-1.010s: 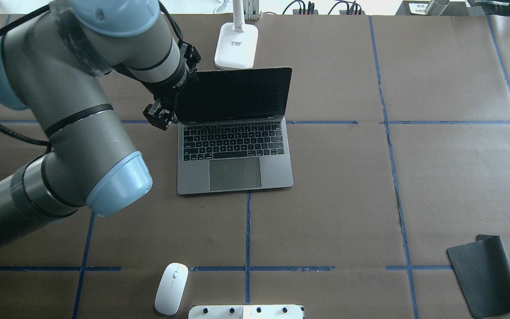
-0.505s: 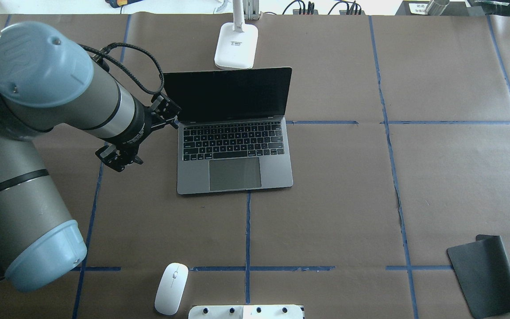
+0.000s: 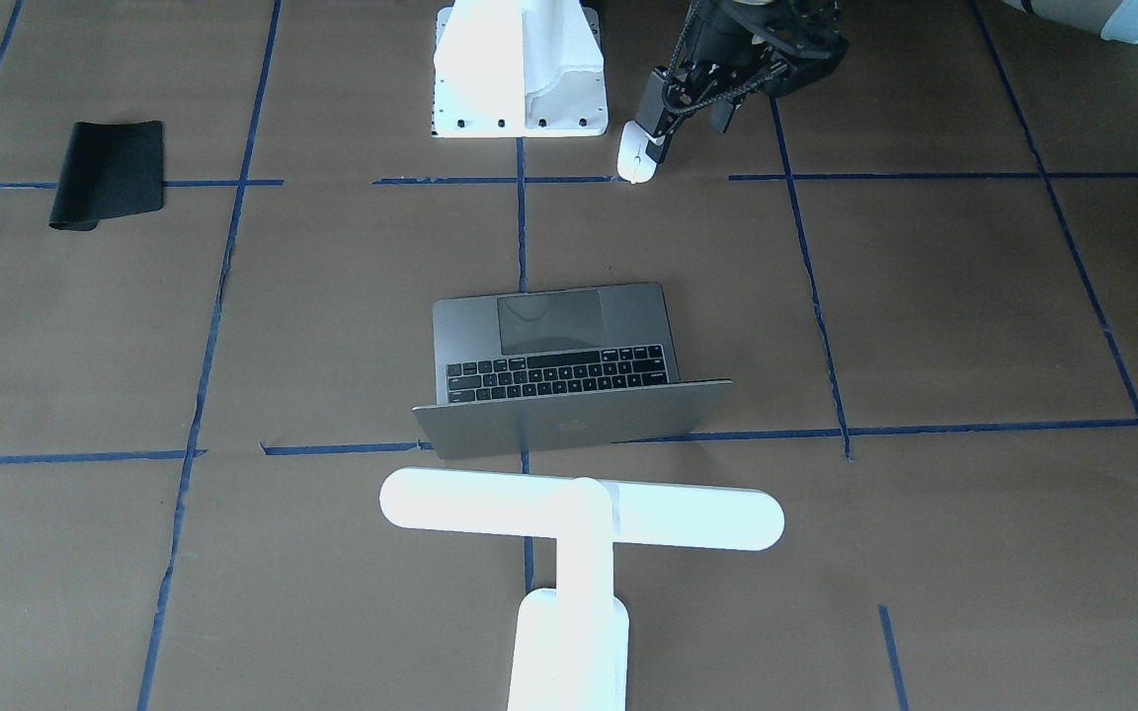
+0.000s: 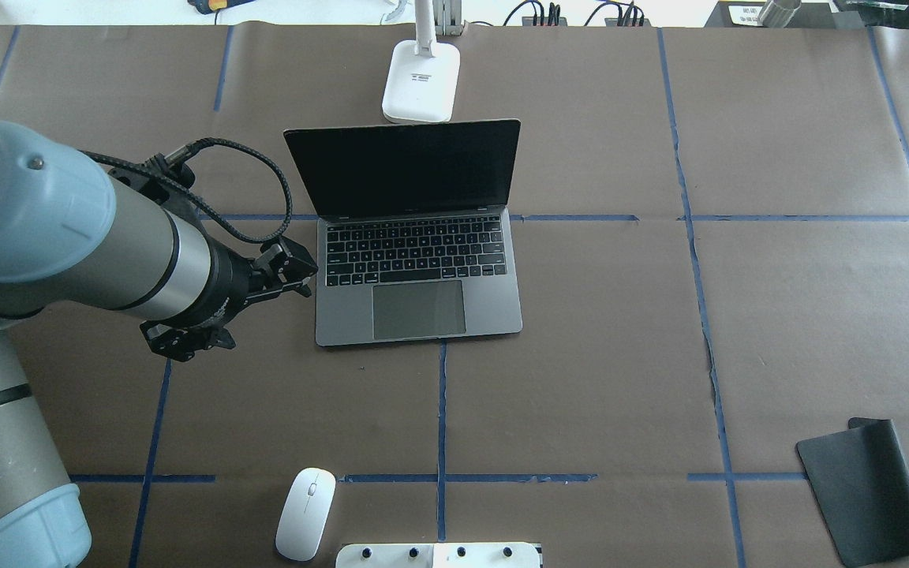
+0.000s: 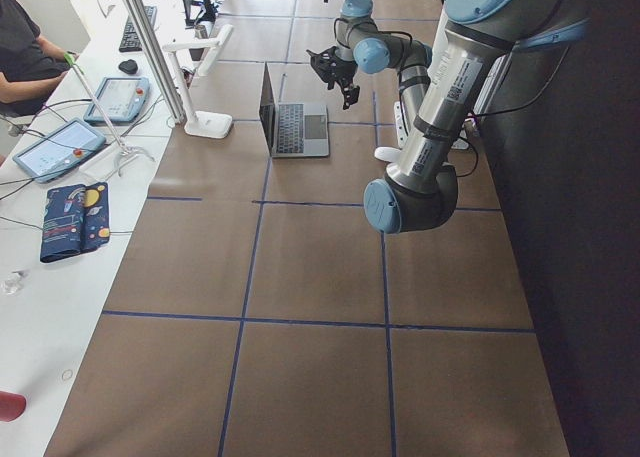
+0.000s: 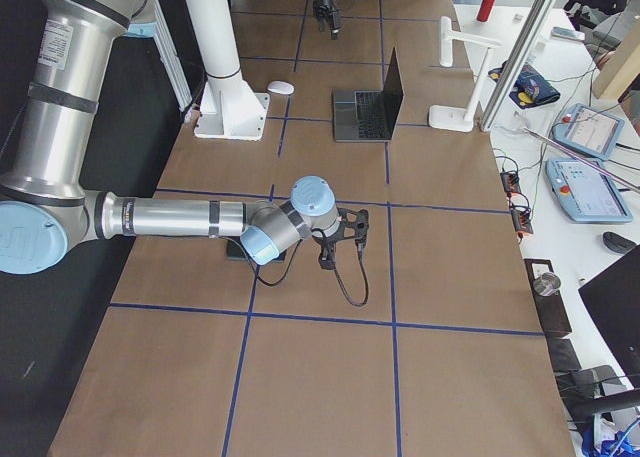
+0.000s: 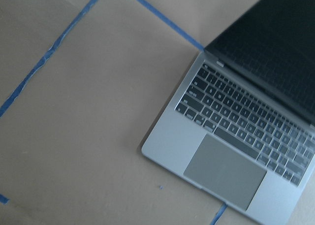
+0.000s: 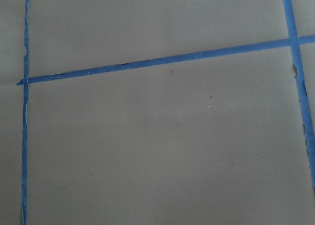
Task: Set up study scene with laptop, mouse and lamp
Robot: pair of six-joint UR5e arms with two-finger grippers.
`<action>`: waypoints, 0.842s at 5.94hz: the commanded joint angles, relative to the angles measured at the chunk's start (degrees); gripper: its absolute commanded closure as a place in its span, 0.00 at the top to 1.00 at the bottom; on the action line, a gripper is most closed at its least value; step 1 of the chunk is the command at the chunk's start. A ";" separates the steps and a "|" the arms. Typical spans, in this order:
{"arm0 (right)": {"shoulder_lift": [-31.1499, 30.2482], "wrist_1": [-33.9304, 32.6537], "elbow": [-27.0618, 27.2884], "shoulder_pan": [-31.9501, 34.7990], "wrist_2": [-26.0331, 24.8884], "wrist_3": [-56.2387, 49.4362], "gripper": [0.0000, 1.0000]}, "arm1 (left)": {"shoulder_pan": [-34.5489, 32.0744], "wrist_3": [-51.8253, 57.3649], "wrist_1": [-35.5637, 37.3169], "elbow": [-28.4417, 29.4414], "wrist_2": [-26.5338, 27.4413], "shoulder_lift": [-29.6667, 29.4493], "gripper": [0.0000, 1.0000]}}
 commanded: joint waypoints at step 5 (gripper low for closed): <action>-13.52 11.70 5.10 -30.07 -12.71 16.99 1.00 | 3.09 0.61 -0.32 -1.39 0.18 0.55 1.00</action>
